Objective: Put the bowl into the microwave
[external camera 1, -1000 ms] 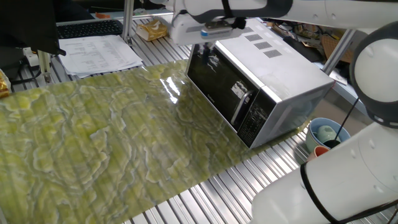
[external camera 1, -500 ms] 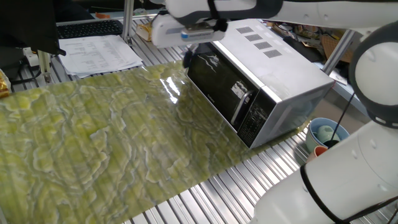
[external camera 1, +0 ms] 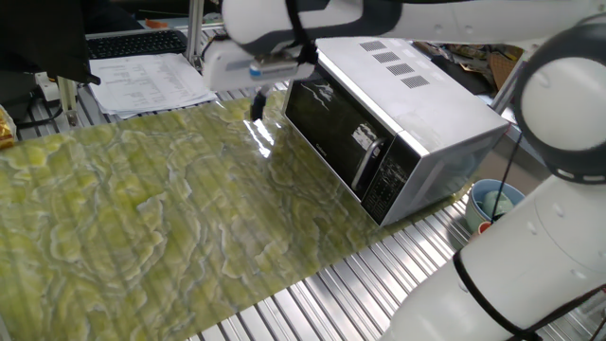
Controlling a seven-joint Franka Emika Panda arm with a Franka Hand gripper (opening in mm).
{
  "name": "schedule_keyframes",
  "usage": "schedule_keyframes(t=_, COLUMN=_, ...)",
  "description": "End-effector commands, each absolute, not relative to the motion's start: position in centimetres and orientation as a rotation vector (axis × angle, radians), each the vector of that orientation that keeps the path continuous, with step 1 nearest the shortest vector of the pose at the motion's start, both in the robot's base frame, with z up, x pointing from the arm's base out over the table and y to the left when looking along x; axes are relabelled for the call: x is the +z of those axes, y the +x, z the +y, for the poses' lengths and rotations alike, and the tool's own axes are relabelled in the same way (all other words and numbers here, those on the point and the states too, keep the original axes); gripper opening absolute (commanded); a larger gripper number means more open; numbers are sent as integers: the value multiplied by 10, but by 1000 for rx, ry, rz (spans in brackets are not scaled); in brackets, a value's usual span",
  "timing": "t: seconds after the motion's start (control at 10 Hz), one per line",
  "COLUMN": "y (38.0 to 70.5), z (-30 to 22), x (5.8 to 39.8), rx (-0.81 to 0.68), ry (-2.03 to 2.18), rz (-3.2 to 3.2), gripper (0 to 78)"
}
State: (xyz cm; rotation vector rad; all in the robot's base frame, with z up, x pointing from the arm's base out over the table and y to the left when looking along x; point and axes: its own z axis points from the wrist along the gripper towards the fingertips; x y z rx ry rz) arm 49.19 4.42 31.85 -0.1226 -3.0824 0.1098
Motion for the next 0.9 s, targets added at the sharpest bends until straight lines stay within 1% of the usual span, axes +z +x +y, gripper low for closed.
schedule_keyframes(t=0.1, y=493, z=55, x=293, rx=10, ry=52, rz=-3055, gripper=11)
schedule_keyframes(t=0.2, y=492, z=48, x=302, rx=3, ry=77, rz=-3060, gripper=11)
schedule_keyframes(t=0.3, y=492, z=47, x=303, rx=3, ry=79, rz=-3059, gripper=11)
schedule_keyframes(t=0.4, y=490, z=42, x=319, rx=55, ry=101, rz=-3043, gripper=11)
schedule_keyframes(t=0.6, y=483, z=24, x=313, rx=34, ry=142, rz=-3065, gripper=11)
schedule_keyframes(t=0.9, y=483, z=23, x=314, rx=62, ry=131, rz=-3057, gripper=11)
